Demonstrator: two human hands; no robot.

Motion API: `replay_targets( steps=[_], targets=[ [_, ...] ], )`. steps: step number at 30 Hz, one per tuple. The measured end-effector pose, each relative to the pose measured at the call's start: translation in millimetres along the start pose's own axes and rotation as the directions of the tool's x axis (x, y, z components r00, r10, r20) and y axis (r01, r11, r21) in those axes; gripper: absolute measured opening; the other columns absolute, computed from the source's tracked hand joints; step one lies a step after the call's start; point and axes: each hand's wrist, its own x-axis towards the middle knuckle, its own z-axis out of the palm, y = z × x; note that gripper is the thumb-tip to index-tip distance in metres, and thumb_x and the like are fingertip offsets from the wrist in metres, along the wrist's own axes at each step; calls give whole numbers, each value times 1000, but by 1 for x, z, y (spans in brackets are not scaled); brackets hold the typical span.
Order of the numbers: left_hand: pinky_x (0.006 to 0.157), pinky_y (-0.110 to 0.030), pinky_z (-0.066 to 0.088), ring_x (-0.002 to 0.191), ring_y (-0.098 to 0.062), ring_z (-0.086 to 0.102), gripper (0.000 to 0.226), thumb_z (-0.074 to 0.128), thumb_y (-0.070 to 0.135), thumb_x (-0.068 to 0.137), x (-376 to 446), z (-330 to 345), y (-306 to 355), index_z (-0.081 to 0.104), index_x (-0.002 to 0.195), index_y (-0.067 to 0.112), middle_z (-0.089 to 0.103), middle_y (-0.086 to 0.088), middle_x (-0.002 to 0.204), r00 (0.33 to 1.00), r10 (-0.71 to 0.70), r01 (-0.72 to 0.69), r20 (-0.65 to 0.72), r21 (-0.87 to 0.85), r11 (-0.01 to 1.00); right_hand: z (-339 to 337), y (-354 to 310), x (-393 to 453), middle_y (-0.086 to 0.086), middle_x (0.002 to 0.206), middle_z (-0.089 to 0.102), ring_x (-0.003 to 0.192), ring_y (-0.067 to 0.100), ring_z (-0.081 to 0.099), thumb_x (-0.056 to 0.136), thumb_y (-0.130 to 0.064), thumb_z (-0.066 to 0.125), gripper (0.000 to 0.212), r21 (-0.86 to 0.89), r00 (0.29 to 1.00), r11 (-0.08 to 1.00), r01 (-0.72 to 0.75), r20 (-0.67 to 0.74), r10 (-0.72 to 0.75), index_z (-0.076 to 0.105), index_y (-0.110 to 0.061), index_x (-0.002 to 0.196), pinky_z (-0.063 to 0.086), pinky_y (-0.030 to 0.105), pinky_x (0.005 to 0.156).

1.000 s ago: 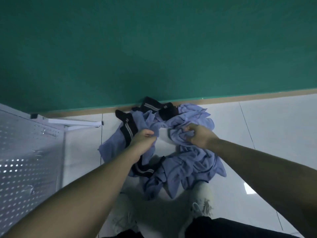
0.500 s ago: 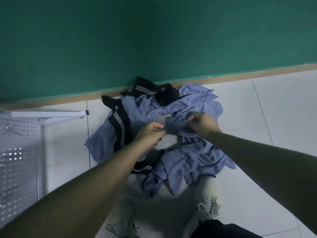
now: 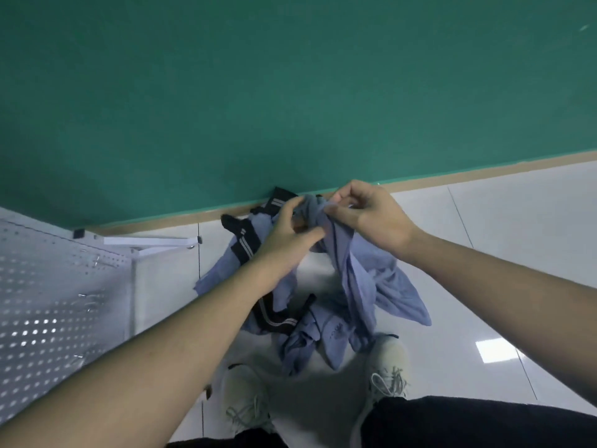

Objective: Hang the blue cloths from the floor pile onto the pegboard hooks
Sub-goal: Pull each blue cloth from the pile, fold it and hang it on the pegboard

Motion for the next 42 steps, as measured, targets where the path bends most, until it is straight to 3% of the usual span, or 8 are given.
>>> replay_targets(
  steps=[5, 13, 16, 22, 26, 31, 38, 42],
  targets=[
    [91, -22, 51, 118, -7, 61, 60, 81, 27, 82, -58, -11, 48, 49, 130, 43, 61, 9, 131, 983, 179, -180, -32, -69, 981, 2, -71, -38, 3, 69, 66, 61, 14, 59, 86, 1, 74, 21, 334, 993, 940, -64, -71, 93, 61, -14, 77, 51, 23, 63],
    [65, -17, 50, 72, 7, 64, 12, 71, 21, 93, -139, -5, 95, 64, 95, 31, 70, 14, 87, 905, 357, -355, -232, 54, 933, 18, -148, -110, 11, 81, 74, 60, 8, 66, 89, 10, 65, 22, 452, 998, 890, 56, -50, -37, 61, -11, 85, 50, 14, 57],
    [66, -27, 45, 68, -4, 56, 16, 61, 33, 99, -163, -15, 109, 68, 88, 24, 67, 6, 80, 882, 420, -399, -214, 136, 907, 13, -169, -131, 10, 90, 73, 56, -2, 63, 94, 11, 57, 24, 398, 992, 909, 126, -55, -113, 58, -12, 89, 42, 8, 49],
    [85, -36, 54, 90, -19, 66, 29, 48, 30, 106, -213, -24, 148, 73, 94, 21, 75, -4, 97, 930, 290, -334, -225, -189, 924, 8, -187, -162, 3, 108, 66, 97, 13, 66, 90, 11, 62, 36, 196, 963, 947, 256, -143, -230, 56, -23, 99, 51, 28, 95],
    [92, -35, 56, 103, -19, 70, 29, 42, 25, 107, -247, -30, 166, 70, 112, 15, 75, -8, 113, 946, 309, -323, -97, -230, 918, 7, -196, -179, -4, 111, 67, 100, 12, 66, 86, -9, 76, 35, 232, 981, 958, 167, -140, -137, 59, -28, 110, 54, 30, 91],
    [81, -31, 55, 89, -11, 73, 31, 40, 28, 108, -278, -42, 177, 69, 108, 19, 78, 1, 101, 935, 336, -353, -111, -222, 909, -6, -219, -201, -5, 73, 71, 64, 1, 61, 86, -6, 75, 16, 82, 951, 972, 219, -239, -194, 72, -21, 83, 47, 15, 68],
    [102, -34, 48, 108, -2, 63, 26, 48, 28, 105, -307, -51, 175, 72, 102, 35, 71, 21, 110, 911, 382, -351, -154, 198, 915, -21, -265, -233, -5, 68, 64, 55, 4, 53, 92, -7, 68, 16, 37, 873, 910, 412, -303, -383, 72, -22, 86, 49, 19, 58],
    [95, -31, 51, 116, -2, 61, 21, 60, 34, 99, -323, -43, 192, 59, 120, 38, 61, 18, 130, 890, 446, -426, -94, 176, 888, -18, -292, -252, -11, 80, 71, 72, 5, 60, 92, -18, 67, 21, -274, 822, 824, 495, -158, -547, 69, -37, 83, 48, 20, 73]
  ],
)
